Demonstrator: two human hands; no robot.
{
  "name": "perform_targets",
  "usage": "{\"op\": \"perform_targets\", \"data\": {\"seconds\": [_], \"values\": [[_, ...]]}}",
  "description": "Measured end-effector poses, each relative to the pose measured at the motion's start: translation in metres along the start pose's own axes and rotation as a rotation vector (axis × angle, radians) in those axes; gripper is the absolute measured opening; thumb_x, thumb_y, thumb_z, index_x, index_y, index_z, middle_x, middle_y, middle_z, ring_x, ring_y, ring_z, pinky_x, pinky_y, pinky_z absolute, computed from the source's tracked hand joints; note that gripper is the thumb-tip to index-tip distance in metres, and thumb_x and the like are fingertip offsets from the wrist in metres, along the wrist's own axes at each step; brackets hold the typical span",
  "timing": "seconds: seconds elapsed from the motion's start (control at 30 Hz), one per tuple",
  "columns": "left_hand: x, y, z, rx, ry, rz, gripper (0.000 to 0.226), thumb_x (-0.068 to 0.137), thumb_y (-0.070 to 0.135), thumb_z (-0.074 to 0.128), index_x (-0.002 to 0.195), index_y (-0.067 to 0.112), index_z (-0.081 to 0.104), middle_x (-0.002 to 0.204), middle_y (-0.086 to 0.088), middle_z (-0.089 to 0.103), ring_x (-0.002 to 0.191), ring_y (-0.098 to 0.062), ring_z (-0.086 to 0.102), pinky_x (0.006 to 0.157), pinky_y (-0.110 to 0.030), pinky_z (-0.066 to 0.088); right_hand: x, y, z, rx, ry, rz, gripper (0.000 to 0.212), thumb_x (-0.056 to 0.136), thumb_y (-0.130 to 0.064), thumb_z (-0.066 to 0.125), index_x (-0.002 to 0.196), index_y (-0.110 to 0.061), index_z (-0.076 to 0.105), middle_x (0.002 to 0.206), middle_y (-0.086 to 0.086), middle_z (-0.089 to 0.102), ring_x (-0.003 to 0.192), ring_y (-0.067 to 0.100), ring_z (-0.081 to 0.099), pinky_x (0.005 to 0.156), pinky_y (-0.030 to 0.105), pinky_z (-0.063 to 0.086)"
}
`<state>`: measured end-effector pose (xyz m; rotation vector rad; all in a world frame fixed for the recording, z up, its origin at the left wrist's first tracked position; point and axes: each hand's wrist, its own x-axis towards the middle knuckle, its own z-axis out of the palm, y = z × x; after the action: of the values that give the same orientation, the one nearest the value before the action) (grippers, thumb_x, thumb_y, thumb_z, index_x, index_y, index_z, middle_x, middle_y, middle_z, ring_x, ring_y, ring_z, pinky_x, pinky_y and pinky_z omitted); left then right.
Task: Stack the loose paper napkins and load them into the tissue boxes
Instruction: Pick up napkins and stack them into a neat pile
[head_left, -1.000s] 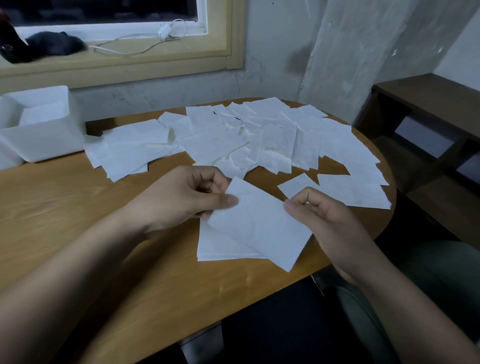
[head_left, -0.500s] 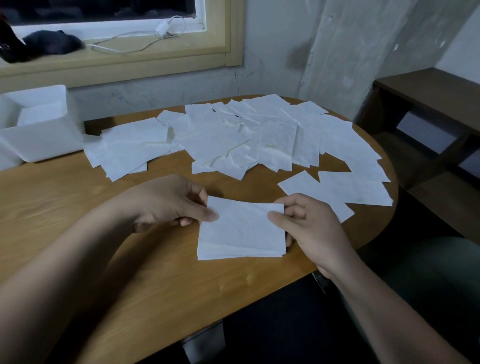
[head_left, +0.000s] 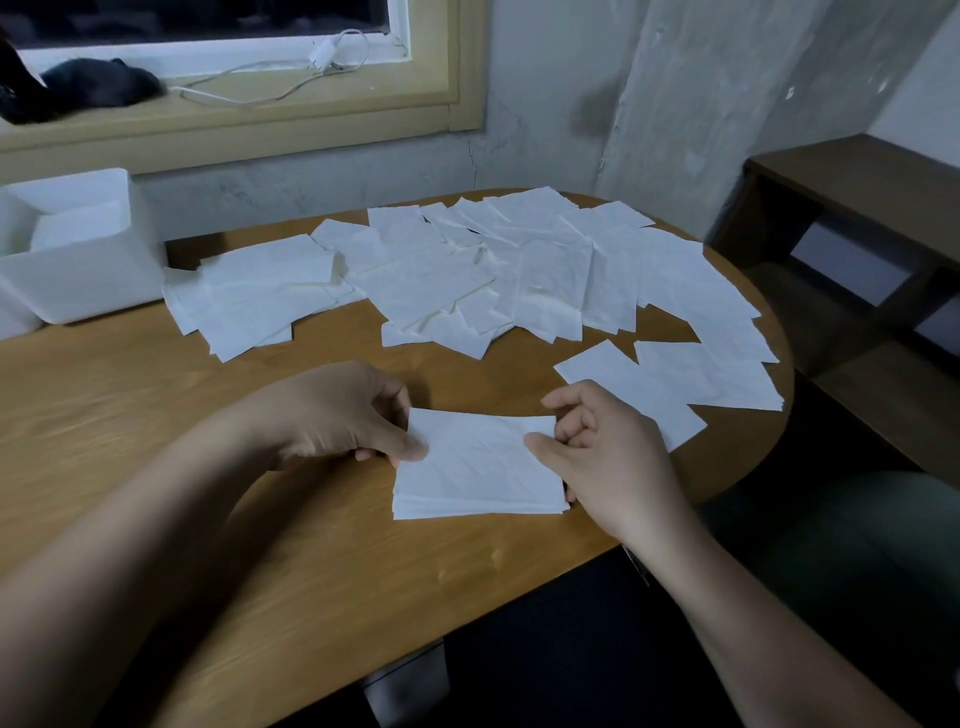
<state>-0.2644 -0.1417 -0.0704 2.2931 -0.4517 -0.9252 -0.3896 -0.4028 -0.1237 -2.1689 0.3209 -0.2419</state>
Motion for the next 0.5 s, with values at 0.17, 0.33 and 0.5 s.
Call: {"op": "perform_targets", "data": {"seconds": [0.17, 0.33, 0.5], "values": [[-0.001, 0.003, 0.002, 0.058, 0.028, 0.008, 0.027, 0.079, 0.031, 0.091, 0.089, 0.015, 0.072, 0.073, -0.008, 0.076, 0.061, -0.012, 0.057, 0.072, -0.033, 0.046, -0.001, -0.001, -0.002, -0.081, 0.049, -0.061, 0.039, 0.09, -0.027, 0.087, 0.122, -0.029, 0.065, 0.083, -0.01, 0.065, 0.072, 0.003, 0.067, 0.069, 0.015, 0.056], [0.0, 0.001, 0.0, 0.103, 0.127, 0.025, 0.042, 0.076, 0.053, 0.093, 0.088, 0.02, 0.069, 0.068, -0.004, 0.071, 0.058, -0.011, 0.057, 0.066, -0.035, 0.046, -0.007, 0.011, -0.019, -0.32, 0.144, -0.246, 0.022, 0.094, -0.022, 0.078, 0.114, -0.026, 0.071, 0.102, -0.018, 0.057, 0.085, 0.002, 0.06, 0.074, 0.021, 0.054], [0.004, 0.004, 0.002, 0.088, 0.277, 0.075, 0.031, 0.085, 0.054, 0.086, 0.091, 0.027, 0.071, 0.079, 0.004, 0.072, 0.079, -0.018, 0.066, 0.073, -0.038, 0.055, -0.015, 0.036, -0.046, -0.51, 0.093, -0.335, 0.021, 0.097, -0.023, 0.073, 0.118, -0.023, 0.071, 0.12, -0.012, 0.063, 0.115, 0.009, 0.056, 0.095, 0.031, 0.051]]}}
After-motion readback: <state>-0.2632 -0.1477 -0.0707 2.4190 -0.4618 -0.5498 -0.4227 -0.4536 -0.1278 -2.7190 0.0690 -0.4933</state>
